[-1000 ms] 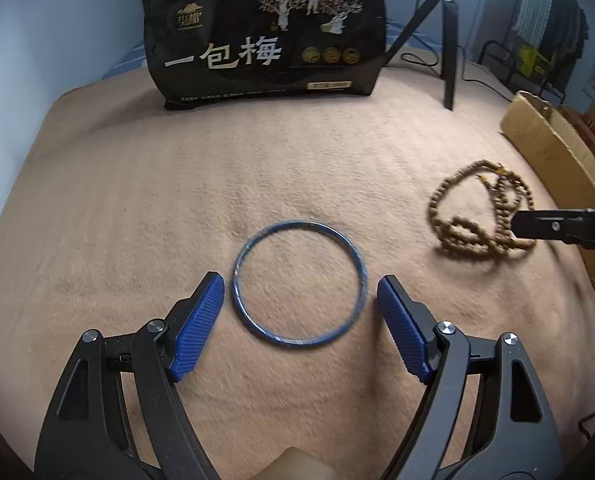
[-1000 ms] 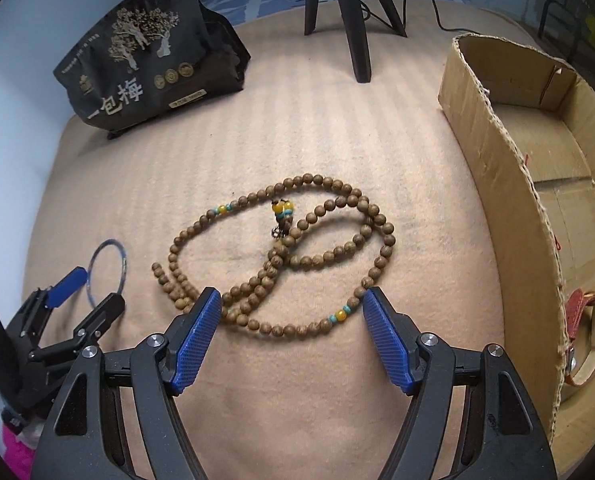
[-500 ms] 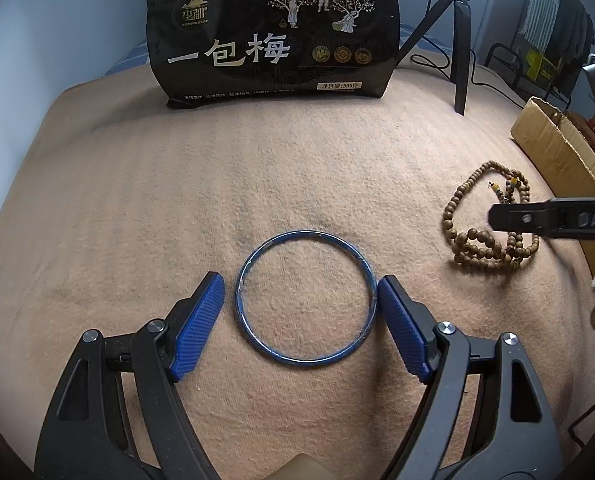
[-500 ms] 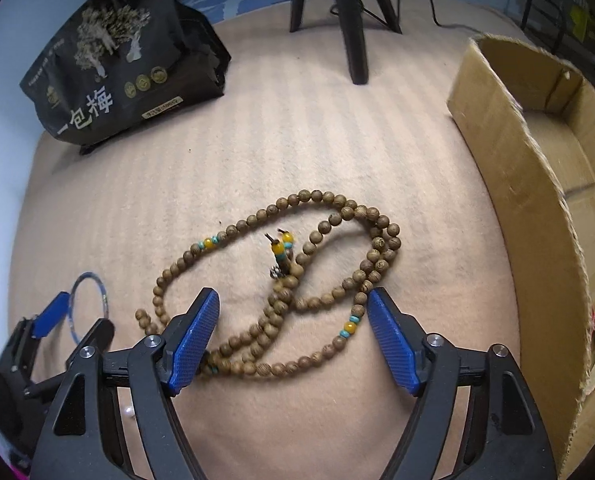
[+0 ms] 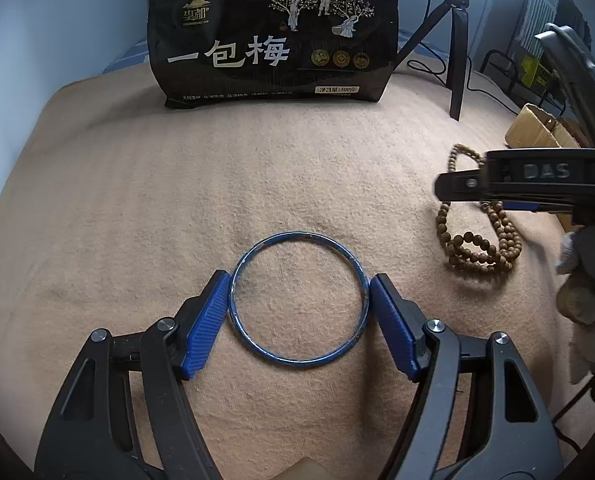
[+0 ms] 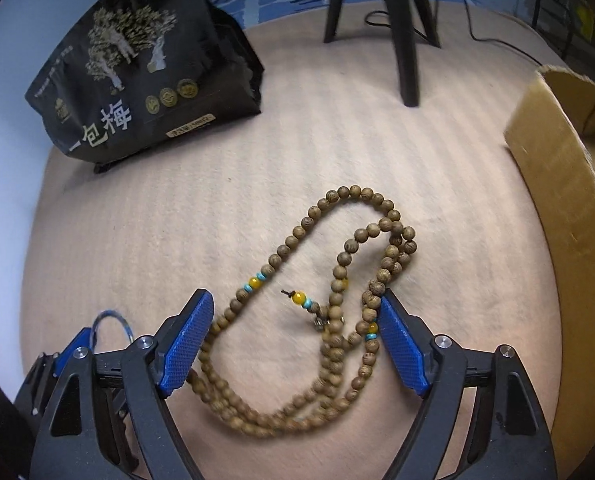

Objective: Organize jewelry
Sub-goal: 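Grasp the blue bangle with the left gripper while the right grasps the wooden necklace, then carry the bangle and necklace over the cardboard box with both grippers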

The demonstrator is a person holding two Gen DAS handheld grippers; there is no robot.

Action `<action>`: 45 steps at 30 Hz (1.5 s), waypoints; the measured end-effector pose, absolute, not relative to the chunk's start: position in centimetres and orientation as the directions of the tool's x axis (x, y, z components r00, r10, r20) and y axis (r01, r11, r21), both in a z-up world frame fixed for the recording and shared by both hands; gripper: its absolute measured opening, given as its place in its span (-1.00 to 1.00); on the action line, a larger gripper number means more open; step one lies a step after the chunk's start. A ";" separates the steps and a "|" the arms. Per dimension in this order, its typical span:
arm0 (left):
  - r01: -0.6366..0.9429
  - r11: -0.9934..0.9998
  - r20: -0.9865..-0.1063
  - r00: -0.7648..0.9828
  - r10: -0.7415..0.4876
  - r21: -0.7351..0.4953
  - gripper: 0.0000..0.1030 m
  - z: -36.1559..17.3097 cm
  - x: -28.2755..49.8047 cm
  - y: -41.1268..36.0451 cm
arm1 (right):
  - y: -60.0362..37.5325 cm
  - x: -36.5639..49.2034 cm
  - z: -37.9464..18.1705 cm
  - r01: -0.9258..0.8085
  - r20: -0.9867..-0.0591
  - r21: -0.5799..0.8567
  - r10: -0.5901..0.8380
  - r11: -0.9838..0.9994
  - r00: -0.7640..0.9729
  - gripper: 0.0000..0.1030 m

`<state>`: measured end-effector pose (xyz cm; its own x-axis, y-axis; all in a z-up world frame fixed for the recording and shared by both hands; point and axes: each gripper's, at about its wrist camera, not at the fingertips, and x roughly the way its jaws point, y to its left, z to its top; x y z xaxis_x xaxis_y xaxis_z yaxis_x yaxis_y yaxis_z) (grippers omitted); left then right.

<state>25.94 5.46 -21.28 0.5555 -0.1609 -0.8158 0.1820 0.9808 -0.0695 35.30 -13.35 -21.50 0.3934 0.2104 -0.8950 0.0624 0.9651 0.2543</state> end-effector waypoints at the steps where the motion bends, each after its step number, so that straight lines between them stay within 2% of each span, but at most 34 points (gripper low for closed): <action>1: 0.182 0.981 -0.815 0.556 -0.162 -0.071 0.43 -21.3 25.9 5.5 | -12.9 35.3 -21.5 0.055 -0.896 0.241 0.200 0.969 0.396 0.62; 3: 0.182 0.980 -0.814 0.557 -0.166 -0.075 0.43 -21.3 25.9 5.6 | -11.5 35.6 -21.7 0.021 -0.902 0.184 0.161 0.983 0.400 0.74; 5: 0.179 0.981 -0.813 0.557 -0.167 -0.079 0.43 -21.3 25.9 5.7 | -10.0 35.8 -22.0 -0.018 -0.907 0.107 0.105 0.994 0.408 0.78; 8: 0.177 0.981 -0.812 0.560 -0.167 -0.080 0.42 -21.3 25.9 5.7 | -8.1 35.3 -22.1 -0.086 -0.905 0.013 0.049 0.996 0.423 0.76; 11: 0.177 0.981 -0.810 0.562 -0.167 -0.079 0.42 -21.2 25.7 5.7 | -8.2 35.5 -22.0 -0.113 -0.912 0.027 0.071 0.993 0.405 0.66; 13: 0.176 0.981 -0.809 0.563 -0.168 -0.081 0.42 -21.2 25.7 5.8 | -8.4 35.2 -21.8 -0.136 -0.908 0.021 0.076 0.990 0.412 0.49; 16: 0.169 0.982 -0.808 0.564 -0.170 -0.088 0.42 -21.1 25.7 5.8 | -8.8 34.7 -21.4 -0.179 -0.904 0.035 0.107 0.983 0.414 -0.08; 17: 0.168 0.982 -0.808 0.564 -0.170 -0.089 0.42 -21.0 25.6 5.8 | -9.2 34.6 -21.3 -0.186 -0.903 0.042 0.117 0.982 0.414 -0.42; 18: 0.167 0.982 -0.808 0.565 -0.169 -0.089 0.42 -21.0 25.6 5.8 | -9.3 34.3 -21.2 -0.194 -0.902 0.039 0.118 0.980 0.415 -0.64; 19: 0.166 0.982 -0.808 0.565 -0.169 -0.089 0.41 -21.0 25.4 5.8 | -9.4 34.1 -21.1 -0.203 -0.901 0.040 0.123 0.978 0.416 -0.70; 24: 0.173 0.982 -0.805 0.569 -0.167 -0.081 0.41 -20.5 24.7 5.6 | -10.7 31.9 -20.0 -0.202 -0.887 0.102 0.181 0.974 0.425 -0.80; 33: 0.186 0.980 -0.784 0.597 -0.171 -0.072 0.41 -18.3 23.4 5.0 | -13.9 29.1 -16.3 -0.185 -0.842 0.203 0.268 0.961 0.468 -0.83; 45: 0.223 0.972 -0.736 0.645 -0.204 -0.075 0.41 -13.4 21.4 3.5 | -16.2 26.2 -10.3 -0.200 -0.755 0.216 0.293 0.956 0.587 -0.83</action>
<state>21.40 3.46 -13.38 0.6455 -0.2044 -0.7359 0.2228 0.9720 -0.0746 26.24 -16.24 -10.27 0.5868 0.2931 -0.7548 -0.1998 0.9558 0.2158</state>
